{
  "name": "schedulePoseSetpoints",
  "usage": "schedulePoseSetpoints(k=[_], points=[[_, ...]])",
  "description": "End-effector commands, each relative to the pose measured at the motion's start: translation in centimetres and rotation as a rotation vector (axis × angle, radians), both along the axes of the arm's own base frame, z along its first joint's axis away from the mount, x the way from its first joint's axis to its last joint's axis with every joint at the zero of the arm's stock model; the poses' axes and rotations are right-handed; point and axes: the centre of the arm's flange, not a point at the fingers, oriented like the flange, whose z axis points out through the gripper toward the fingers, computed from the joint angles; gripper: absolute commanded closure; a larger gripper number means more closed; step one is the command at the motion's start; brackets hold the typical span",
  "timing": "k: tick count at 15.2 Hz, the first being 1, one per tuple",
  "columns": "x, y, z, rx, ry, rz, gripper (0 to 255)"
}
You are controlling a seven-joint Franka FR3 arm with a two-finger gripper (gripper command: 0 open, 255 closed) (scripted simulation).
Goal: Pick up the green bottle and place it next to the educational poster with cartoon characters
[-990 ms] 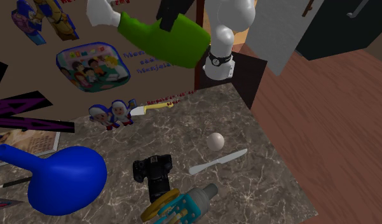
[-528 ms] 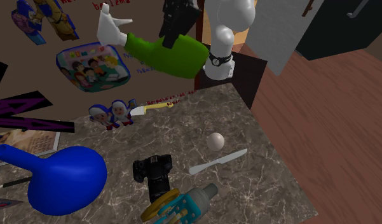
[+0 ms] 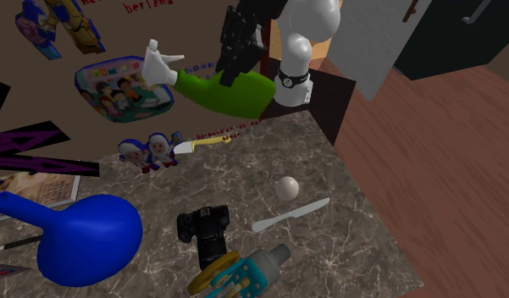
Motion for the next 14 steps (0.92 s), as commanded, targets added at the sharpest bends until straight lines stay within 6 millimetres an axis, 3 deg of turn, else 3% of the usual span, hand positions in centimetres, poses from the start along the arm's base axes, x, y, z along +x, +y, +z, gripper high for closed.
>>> schedulePoseSetpoints(k=[1,14], points=[[-0.1,0.0,-1.1,0.000,-0.001,0.000,255],[-0.1,0.0,-7.9,0.000,-0.001,0.000,255]])
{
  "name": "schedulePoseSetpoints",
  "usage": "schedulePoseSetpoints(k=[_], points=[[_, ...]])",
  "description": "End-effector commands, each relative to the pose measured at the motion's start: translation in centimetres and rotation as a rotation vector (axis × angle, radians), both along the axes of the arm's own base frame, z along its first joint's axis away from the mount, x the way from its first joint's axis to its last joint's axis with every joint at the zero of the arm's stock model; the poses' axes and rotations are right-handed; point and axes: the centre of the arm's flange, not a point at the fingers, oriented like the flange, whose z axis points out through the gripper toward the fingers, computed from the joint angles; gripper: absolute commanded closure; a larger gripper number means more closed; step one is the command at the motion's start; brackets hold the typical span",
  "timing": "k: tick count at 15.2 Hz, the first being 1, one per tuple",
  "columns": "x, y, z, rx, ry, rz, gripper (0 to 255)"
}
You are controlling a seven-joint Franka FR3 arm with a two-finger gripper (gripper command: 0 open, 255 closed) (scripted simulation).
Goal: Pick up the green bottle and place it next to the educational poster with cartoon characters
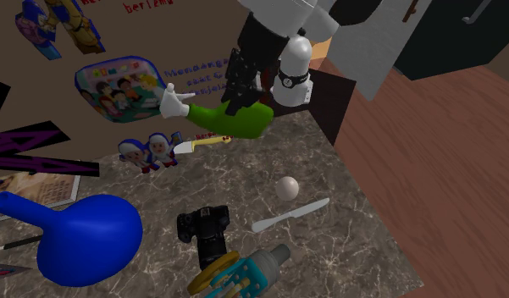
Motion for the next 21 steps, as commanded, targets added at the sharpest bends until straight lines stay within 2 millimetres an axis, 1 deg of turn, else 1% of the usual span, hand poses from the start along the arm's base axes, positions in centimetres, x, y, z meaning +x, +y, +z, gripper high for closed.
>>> schedulePoseSetpoints(k=[1,21], points=[[0.0,0.0,-1.1,0.000,-0.001,0.000,255],[0.0,0.0,-11.7,0.000,-0.001,0.000,255]])
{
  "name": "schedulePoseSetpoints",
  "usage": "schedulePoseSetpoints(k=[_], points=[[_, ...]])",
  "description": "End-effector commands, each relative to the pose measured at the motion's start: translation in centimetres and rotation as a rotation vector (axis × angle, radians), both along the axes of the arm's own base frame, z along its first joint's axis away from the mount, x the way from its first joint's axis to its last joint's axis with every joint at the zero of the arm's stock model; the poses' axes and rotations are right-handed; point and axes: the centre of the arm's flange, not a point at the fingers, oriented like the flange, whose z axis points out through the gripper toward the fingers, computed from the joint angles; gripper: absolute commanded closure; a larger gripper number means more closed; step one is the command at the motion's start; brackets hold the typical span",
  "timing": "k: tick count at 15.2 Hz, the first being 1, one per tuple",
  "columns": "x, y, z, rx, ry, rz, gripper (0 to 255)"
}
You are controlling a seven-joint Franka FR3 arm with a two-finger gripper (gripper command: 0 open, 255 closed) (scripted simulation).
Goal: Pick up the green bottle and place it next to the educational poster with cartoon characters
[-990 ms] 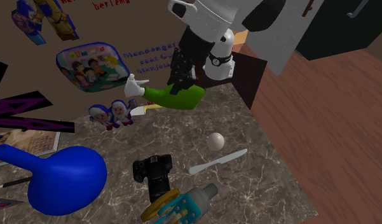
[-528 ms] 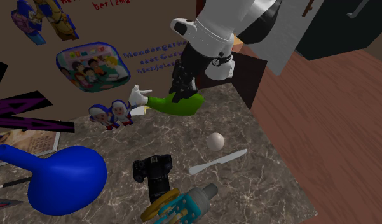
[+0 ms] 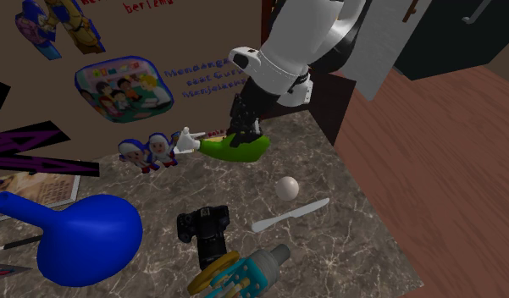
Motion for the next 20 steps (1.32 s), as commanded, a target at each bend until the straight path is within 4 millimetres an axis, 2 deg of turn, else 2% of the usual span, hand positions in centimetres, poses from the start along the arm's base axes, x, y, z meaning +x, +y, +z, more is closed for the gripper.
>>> schedulePoseSetpoints(k=[1,5,13,14,19,20], points=[[0.0,0.1,-1.1,0.001,-0.001,0.000,255],[0.0,0.1,-3.1,0.001,-0.001,0.000,255],[0.0,0.1,-3.1,0.001,-0.001,0.000,255],[0.0,0.1,-3.1,0.001,-0.001,0.000,0],[0.0,0.1,-3.1,0.001,-0.001,0.000,0],[-0.5,0.6,-2.0,0.001,-0.001,0.000,0]])
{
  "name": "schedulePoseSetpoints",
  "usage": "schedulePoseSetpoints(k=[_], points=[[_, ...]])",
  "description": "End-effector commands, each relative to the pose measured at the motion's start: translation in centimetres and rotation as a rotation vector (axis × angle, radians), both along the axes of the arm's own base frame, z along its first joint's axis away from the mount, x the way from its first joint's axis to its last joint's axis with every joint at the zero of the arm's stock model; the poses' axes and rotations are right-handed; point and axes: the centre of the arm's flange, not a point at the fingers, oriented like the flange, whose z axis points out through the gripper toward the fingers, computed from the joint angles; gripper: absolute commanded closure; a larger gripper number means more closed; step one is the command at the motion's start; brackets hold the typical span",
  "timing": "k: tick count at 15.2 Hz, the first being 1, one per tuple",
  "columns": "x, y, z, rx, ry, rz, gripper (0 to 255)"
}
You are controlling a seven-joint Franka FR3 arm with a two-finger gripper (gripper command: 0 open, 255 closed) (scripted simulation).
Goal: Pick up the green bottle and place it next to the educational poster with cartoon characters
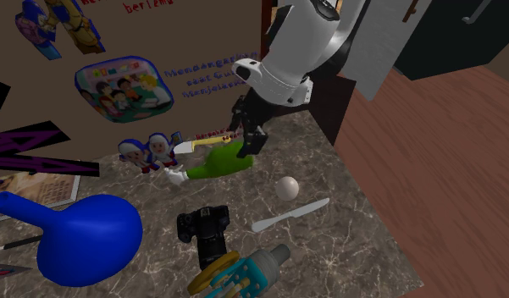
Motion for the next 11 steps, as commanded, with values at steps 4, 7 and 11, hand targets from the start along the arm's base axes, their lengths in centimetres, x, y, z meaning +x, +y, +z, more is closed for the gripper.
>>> schedulePoseSetpoints(k=[4,7,11], points=[[-1.5,1.6,3.8,0.001,0.001,0.000,0],[-1.5,1.6,3.8,0.001,0.001,0.000,0],[-1.5,1.6,3.8,0.001,0.001,0.000,0]])
